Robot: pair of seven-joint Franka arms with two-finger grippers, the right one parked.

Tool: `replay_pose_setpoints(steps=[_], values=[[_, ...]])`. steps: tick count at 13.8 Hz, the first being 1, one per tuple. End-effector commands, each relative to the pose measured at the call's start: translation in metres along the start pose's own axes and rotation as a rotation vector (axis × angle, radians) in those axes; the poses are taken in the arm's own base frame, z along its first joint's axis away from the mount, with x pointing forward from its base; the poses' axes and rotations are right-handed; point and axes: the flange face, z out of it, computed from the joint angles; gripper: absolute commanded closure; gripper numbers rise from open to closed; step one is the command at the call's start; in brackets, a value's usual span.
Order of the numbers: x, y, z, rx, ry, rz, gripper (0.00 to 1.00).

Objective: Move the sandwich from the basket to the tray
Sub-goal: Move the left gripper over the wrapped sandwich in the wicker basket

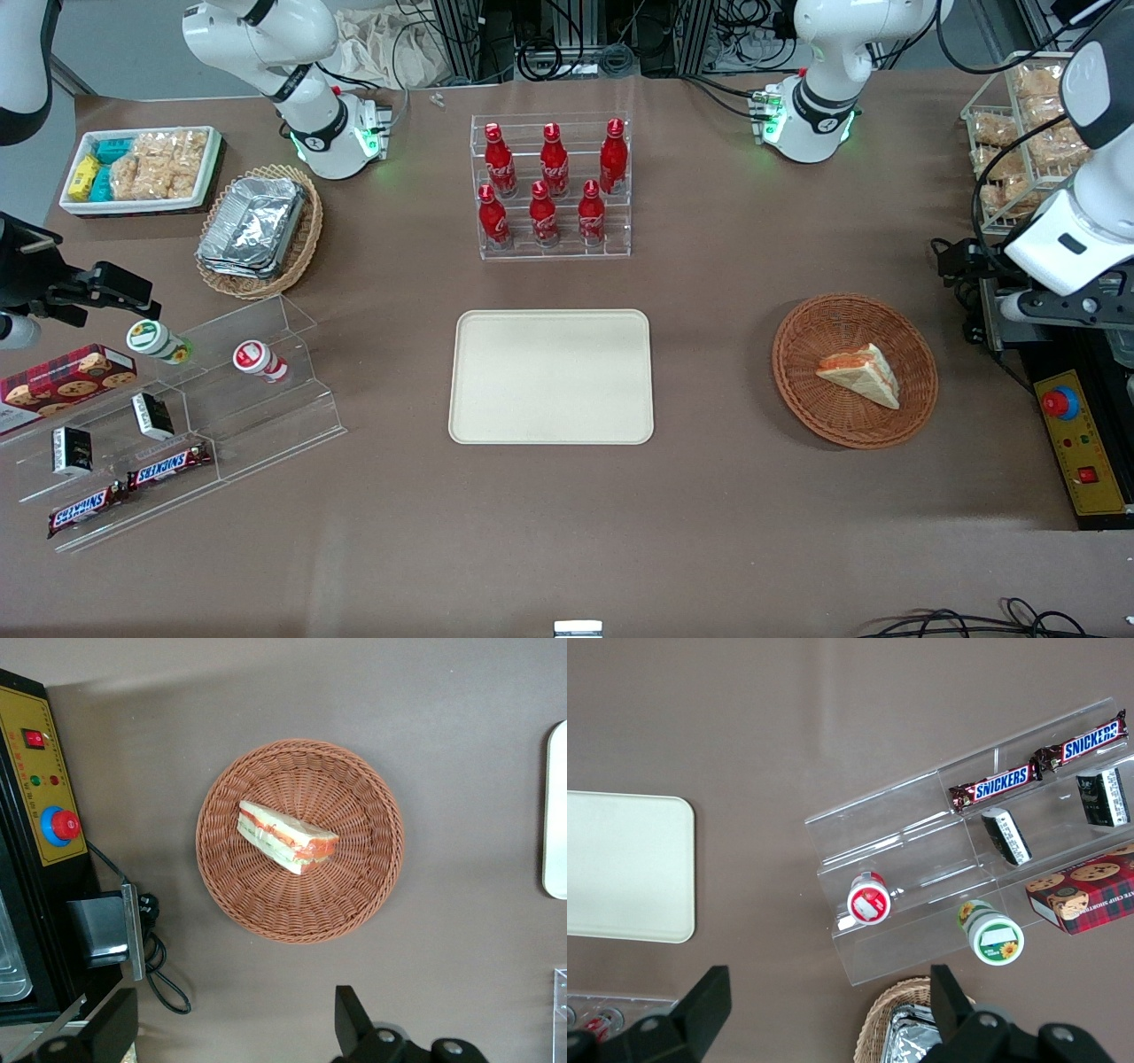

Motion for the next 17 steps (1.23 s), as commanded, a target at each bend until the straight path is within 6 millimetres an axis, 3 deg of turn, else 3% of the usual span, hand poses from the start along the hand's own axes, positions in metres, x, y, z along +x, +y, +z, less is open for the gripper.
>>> replay_pose_setpoints(steps=[1, 4, 6, 12, 15, 17], values=[[0.004, 0.002, -0.003, 0.005, -0.012, -0.017, 0.00], [0.010, 0.012, 0.000, 0.008, -0.013, -0.008, 0.00], [0.017, 0.015, 0.018, -0.002, -0.027, -0.121, 0.00], [0.031, 0.023, 0.113, -0.016, 0.003, -0.647, 0.00], [0.044, 0.021, 0.161, -0.010, -0.012, -0.774, 0.00], [0.041, 0.022, 0.190, -0.014, -0.016, -0.866, 0.00]])
